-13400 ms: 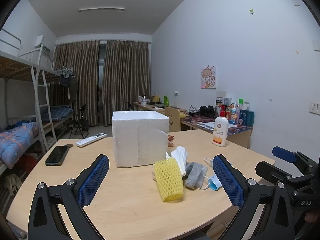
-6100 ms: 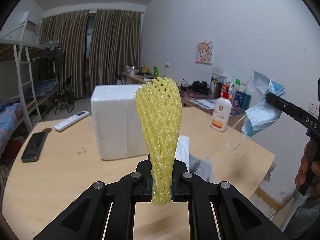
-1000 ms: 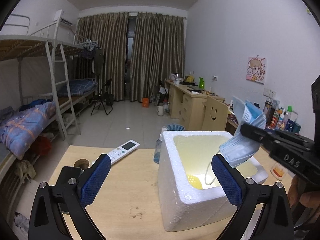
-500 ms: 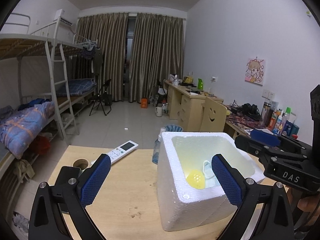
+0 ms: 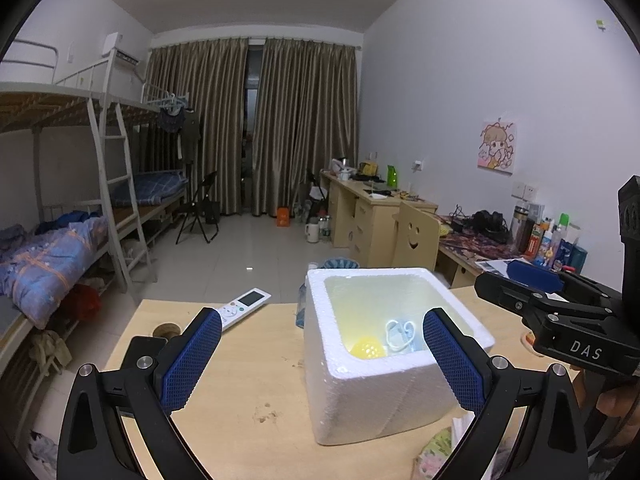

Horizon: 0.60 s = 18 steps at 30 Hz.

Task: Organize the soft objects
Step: 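Withdraw both tools from the box toward the tissue and sock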

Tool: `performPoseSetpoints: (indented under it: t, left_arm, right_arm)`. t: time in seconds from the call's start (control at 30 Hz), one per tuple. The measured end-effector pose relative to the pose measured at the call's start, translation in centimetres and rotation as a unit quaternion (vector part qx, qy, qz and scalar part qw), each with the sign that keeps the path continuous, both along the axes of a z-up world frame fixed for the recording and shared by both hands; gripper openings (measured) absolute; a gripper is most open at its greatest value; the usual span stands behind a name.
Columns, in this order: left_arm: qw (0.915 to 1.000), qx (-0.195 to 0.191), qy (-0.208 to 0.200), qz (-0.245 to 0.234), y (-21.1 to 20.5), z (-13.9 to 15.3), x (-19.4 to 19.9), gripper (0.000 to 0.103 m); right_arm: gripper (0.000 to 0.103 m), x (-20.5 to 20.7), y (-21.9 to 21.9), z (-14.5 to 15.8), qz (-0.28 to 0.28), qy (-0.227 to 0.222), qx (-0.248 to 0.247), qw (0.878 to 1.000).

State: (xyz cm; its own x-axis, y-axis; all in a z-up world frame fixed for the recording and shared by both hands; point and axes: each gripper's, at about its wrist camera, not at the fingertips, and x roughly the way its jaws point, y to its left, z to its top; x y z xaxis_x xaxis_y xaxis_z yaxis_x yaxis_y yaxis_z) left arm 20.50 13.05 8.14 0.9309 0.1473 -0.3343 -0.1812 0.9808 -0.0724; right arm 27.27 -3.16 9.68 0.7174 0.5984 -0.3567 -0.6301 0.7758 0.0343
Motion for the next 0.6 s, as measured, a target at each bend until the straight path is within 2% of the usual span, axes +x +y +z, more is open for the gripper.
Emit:
performPoseSetpoints:
  t: [0.3, 0.47, 0.6]
  left_arm:
    - [0.9998, 0.010, -0.014, -0.010, -2.1, 1.2, -3.2, 0.101]
    - [0.9996, 0.006, -0.020, -0.019, -3.2, 1.6, -5.1, 0.101]
    - [0.9992, 0.004, -0.031, -0.025, -4.1, 1.9, -6.9, 0.101]
  right_arm:
    - [0.090, -3.0, -2.4, 1.3, -0.021, -0.026, 0.009, 0.999]
    - [0.094, -5.0, -4.1, 1.8, -0.026, -0.038, 0.022, 0.999]
    - [0.103, -7.0, -5.5, 2.1, -0.025, -0.057, 0.035, 0.997]
